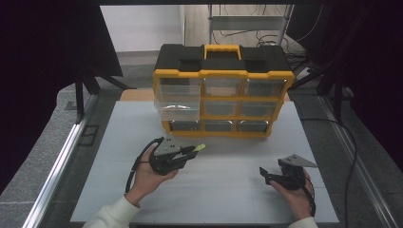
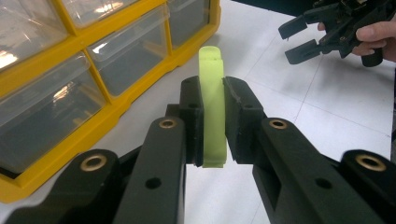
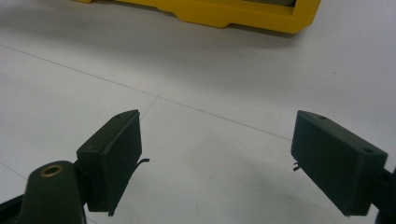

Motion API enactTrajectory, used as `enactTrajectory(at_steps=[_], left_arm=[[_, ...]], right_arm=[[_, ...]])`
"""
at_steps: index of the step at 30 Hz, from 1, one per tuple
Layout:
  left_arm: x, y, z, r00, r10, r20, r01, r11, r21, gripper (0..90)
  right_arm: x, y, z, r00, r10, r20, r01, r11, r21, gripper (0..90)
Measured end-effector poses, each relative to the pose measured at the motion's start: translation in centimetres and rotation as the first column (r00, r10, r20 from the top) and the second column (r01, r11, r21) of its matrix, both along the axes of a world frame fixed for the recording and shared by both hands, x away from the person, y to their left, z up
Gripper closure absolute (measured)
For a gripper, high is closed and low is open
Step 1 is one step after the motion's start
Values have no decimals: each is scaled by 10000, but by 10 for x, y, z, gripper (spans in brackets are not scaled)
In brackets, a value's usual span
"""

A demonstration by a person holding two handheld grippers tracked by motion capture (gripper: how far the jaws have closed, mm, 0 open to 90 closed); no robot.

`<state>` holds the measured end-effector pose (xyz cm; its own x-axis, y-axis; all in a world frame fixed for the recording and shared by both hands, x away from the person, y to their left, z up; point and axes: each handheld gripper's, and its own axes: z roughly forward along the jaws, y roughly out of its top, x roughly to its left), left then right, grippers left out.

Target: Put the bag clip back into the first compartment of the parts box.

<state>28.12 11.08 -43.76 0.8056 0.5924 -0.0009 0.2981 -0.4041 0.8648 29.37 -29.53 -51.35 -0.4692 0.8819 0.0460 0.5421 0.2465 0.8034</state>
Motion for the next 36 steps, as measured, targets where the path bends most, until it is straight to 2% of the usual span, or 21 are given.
enactTrajectory(at_steps=[17, 26, 36], left_arm=[[0, 10, 13, 9992, 304, 274, -292, 9986, -448, 780], [-1, 14, 16, 9985, 399, 366, -378, 9978, -546, 780], [-3, 22, 27, 9969, 495, 608, -444, 9956, -830, 780]], right_arm=[[0, -1, 1, 9999, -39, 120, 38, 10000, 45, 165], [-1, -1, 1, 9999, -37, 120, 36, 10000, 48, 165], [0, -1, 1, 9999, -49, 129, 49, 10000, 55, 165]])
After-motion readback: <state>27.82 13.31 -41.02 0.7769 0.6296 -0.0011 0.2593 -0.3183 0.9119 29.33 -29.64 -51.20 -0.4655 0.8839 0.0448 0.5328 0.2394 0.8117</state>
